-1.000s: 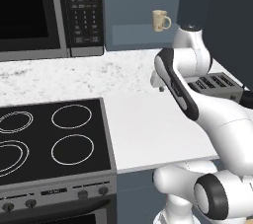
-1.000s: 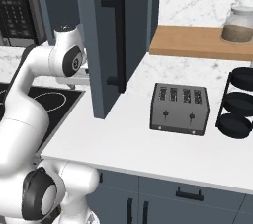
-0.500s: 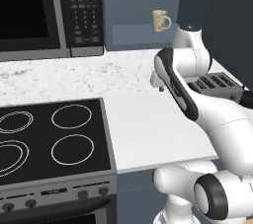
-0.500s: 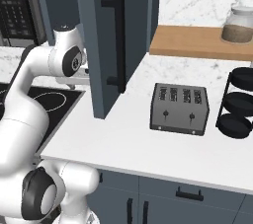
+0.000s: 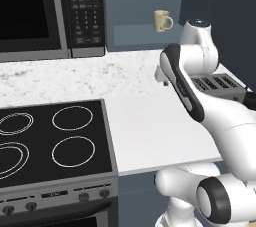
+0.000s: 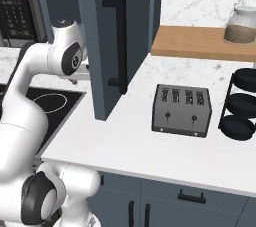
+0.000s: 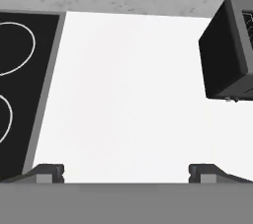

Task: Gather all objects into one cabinet and sort the glasses and bowls to opposite sides.

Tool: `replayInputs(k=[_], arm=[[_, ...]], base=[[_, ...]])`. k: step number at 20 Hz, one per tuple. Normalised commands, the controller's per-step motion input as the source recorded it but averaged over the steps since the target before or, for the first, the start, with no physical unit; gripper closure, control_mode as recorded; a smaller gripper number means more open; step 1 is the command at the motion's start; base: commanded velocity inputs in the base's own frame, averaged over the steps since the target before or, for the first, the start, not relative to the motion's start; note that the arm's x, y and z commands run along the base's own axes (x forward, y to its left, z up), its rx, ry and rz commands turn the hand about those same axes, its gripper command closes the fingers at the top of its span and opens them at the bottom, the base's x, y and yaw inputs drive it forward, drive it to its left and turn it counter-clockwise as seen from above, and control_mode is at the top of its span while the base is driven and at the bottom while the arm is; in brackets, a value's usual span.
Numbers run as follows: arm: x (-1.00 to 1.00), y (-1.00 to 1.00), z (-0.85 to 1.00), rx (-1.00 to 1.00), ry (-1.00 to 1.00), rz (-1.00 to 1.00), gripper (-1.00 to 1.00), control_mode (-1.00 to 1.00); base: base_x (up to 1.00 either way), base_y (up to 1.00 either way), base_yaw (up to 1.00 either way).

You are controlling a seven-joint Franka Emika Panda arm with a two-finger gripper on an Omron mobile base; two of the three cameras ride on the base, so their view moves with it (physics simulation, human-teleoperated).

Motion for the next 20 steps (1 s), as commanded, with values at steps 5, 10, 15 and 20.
replayInputs(k=[5, 10, 15, 20], arm=[[0.0, -0.13, 0.6, 0.02, -0.21, -0.06, -1.0, -1.0], [0.0, -0.06, 0.54, 0.01, -0.32, -0.07, -1.0, -1.0], [0.0, 0.0, 0.39, 0.02, -0.44, -0.06, -1.0, -1.0], [0.02, -0.02, 0.34, 0.04, -0.41, -0.06, -1.0, -1.0]], base=[[0.0, 0.0, 0.0], [0.0, 0.0, 0.0], [0.0, 0.0, 0.0], [0.0, 0.0, 0.0]])
